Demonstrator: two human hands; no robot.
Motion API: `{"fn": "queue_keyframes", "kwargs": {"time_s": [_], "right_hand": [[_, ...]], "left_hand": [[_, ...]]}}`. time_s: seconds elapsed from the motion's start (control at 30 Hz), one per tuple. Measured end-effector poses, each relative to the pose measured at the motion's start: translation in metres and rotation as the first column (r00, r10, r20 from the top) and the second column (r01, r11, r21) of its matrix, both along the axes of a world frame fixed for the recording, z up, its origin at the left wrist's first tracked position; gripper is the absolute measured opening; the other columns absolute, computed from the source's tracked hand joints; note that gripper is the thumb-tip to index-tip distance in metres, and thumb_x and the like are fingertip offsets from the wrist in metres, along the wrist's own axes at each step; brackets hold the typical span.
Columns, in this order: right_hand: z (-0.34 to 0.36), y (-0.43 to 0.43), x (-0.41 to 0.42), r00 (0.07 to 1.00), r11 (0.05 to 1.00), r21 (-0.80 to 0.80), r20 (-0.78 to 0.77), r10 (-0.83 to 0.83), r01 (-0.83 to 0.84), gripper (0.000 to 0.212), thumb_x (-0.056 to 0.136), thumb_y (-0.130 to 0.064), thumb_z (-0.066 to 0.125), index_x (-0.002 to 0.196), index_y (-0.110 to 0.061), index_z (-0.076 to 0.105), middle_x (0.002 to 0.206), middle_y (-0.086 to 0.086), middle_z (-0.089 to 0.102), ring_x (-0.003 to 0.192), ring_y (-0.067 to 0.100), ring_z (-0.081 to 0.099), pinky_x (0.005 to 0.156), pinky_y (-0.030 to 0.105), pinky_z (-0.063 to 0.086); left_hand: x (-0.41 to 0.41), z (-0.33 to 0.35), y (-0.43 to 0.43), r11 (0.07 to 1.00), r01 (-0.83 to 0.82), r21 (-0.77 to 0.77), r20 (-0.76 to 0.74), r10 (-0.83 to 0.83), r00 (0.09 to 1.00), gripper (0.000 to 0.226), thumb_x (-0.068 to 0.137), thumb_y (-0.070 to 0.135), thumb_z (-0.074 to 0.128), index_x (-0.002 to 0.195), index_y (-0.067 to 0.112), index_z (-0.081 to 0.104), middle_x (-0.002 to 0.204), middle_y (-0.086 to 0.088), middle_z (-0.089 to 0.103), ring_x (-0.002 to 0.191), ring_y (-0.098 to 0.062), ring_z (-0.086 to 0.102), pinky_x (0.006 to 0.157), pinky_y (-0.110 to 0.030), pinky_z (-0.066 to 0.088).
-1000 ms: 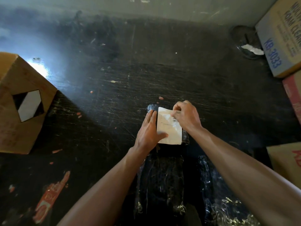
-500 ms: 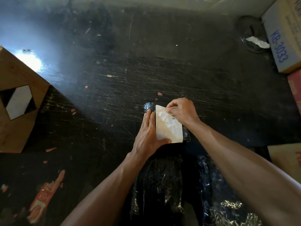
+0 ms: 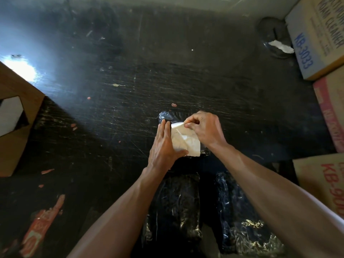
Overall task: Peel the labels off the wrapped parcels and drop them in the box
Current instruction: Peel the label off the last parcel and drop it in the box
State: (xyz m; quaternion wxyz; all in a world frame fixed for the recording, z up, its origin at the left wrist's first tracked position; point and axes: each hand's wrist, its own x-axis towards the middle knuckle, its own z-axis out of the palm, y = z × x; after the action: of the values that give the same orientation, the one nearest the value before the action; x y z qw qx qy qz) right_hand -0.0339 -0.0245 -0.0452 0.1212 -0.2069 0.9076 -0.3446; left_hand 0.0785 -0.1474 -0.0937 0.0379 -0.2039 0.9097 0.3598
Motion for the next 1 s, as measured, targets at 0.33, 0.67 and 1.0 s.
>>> {"fn": "queue_keyframes", "kwargs": {"time_s": [0.33,0.67,1.0], "right_hand": [[0.015,0.006,0.018,0.999,0.997,-0.065,-0.013,0.03,-0.031,0.007,0.082,-0.016,0.08,0.086,-0.022,0.08,0.084,-0.012,0.069,0.082,0.0,0.066,0.08,0.027,0.055],[0.017,0.02,0.004,1.0,1.0,0.02,0.0,0.024,-0.024,0.016,0.091,-0.012,0.071,0.103,-0.022,0.076,0.102,-0.008,0.069,0.097,0.005,0.065,0.086,0.031,0.057],[0.021,0.016,0.008,1.0,1.0,-0.02,-0.01,-0.012,0.012,0.009,0.089,-0.022,0.074,0.096,-0.02,0.079,0.094,-0.01,0.074,0.09,0.0,0.067,0.085,0.027,0.056]], "left_hand": [[-0.01,0.003,-0.007,1.0,0.014,0.015,0.022,-0.014,1.0,0.127,0.063,0.051,0.086,0.156,0.016,0.006,0.164,0.002,0.002,0.15,-0.013,0.002,0.117,-0.039,0.028],[-0.019,0.008,-0.043,0.891,0.435,-0.131,0.066,-0.43,0.9,0.126,0.068,0.056,0.08,0.156,0.019,-0.001,0.163,0.003,-0.011,0.148,-0.011,-0.011,0.118,-0.037,0.007],[-0.027,0.003,-0.058,0.872,0.482,-0.089,0.036,-0.48,0.876,0.116,0.067,0.055,0.082,0.156,0.025,0.012,0.163,0.012,0.0,0.147,-0.005,-0.002,0.116,-0.036,0.015]]}}
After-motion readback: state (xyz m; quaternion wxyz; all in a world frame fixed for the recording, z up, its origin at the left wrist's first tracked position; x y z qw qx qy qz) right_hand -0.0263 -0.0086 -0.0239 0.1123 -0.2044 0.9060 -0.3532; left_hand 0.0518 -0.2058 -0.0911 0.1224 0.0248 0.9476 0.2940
